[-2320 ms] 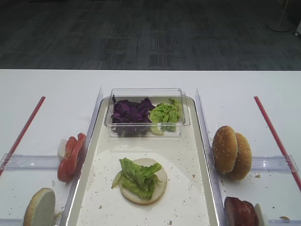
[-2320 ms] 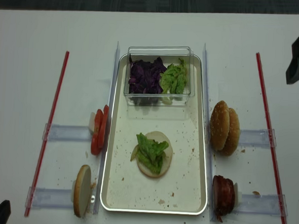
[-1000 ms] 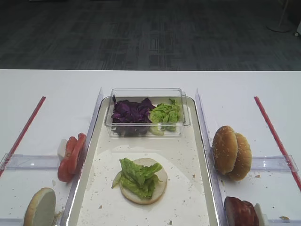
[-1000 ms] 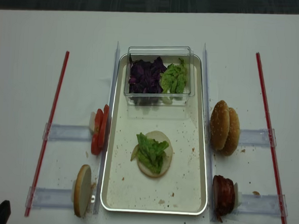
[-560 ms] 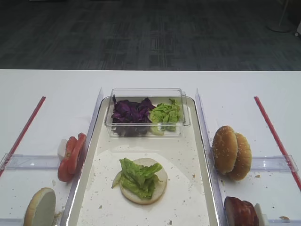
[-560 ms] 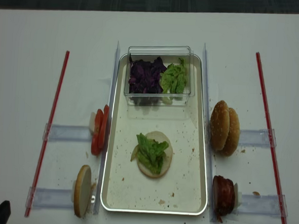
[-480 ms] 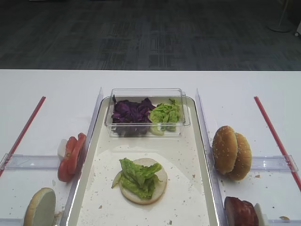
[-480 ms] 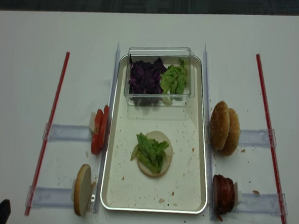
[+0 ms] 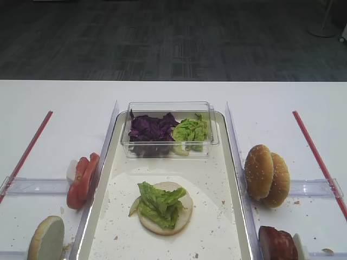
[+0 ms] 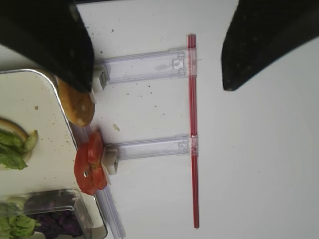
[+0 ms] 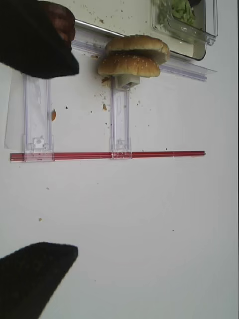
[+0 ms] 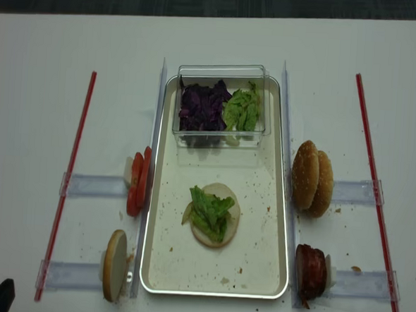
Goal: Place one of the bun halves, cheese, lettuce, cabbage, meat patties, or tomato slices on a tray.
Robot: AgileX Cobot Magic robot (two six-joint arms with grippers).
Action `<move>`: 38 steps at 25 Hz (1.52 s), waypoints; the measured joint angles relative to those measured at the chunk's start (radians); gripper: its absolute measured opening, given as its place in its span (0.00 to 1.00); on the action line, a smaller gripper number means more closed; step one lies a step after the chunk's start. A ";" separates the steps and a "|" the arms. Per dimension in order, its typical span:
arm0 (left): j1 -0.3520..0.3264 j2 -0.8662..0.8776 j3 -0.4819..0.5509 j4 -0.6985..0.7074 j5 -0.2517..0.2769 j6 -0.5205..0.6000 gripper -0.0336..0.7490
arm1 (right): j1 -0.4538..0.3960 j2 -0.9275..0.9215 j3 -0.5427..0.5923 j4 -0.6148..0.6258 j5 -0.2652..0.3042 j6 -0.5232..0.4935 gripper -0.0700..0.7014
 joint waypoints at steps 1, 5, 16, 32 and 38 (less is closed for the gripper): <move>0.000 0.000 0.000 0.000 0.000 0.000 0.67 | 0.000 0.000 0.000 0.009 0.000 -0.006 0.97; 0.000 0.000 0.000 0.000 0.000 0.000 0.67 | 0.000 0.000 0.000 0.041 0.000 -0.044 0.97; 0.000 0.000 0.000 0.000 0.000 0.000 0.67 | 0.000 0.000 0.000 0.045 0.000 -0.042 0.97; 0.000 0.000 0.000 0.000 0.000 0.000 0.67 | 0.000 0.000 0.000 0.045 0.000 -0.040 0.97; 0.000 0.000 0.000 0.000 0.000 0.000 0.67 | 0.000 0.000 0.000 0.045 0.000 -0.040 0.97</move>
